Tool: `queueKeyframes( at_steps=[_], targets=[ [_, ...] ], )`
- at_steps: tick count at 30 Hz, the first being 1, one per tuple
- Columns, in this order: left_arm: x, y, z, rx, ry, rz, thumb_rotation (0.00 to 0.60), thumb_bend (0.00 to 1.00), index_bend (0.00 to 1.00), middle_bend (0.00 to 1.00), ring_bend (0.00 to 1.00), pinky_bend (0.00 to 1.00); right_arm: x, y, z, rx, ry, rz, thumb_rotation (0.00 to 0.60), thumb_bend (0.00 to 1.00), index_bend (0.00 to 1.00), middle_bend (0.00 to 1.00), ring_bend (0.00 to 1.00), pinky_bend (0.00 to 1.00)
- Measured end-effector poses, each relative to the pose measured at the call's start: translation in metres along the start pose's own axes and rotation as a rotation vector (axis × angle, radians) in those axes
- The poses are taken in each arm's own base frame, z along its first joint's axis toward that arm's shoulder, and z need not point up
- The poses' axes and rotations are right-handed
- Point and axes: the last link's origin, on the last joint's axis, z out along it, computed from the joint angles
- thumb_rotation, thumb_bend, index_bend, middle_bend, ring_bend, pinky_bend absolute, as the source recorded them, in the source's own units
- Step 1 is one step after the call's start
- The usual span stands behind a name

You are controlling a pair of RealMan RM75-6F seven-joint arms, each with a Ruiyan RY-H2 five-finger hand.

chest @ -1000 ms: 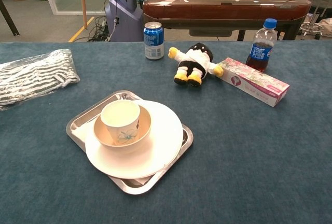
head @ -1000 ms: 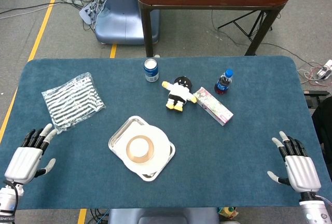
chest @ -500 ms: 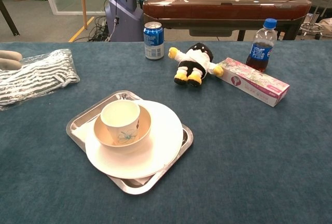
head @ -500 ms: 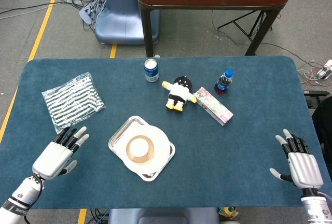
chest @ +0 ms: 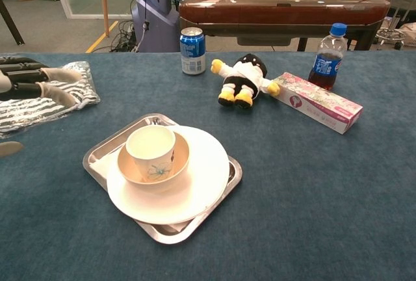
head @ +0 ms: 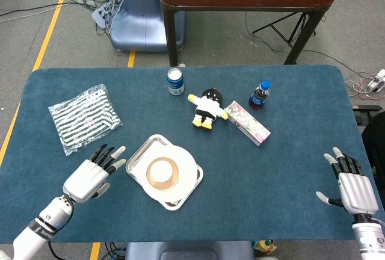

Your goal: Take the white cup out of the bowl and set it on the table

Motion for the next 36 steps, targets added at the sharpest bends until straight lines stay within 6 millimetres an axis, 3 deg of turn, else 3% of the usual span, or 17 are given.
queueKeyframes(
  at_steps=[13, 25, 36],
  targets=[
    [-0.002, 0.040, 0.015, -0.119, 0.002, 0.012, 0.600, 0.32, 0.24, 0.00, 0.00, 0.00, -0.001, 0.000, -0.001, 0.008, -0.009, 0.000, 0.600, 0.22, 0.00, 0.00, 0.00, 0.00],
    [0.003, 0.044, 0.050, -0.085, -0.022, -0.022, 0.600, 0.32, 0.23, 0.00, 0.00, 0.00, -0.001, 0.002, 0.001, 0.001, -0.013, 0.003, 0.600, 0.22, 0.00, 0.00, 0.00, 0.00],
    [0.007, 0.061, 0.058, -0.097, -0.032, -0.040, 0.600, 0.32, 0.22, 0.00, 0.00, 0.00, -0.001, 0.002, 0.003, 0.003, -0.022, 0.001, 0.600, 0.22, 0.00, 0.00, 0.00, 0.00]
  ],
)
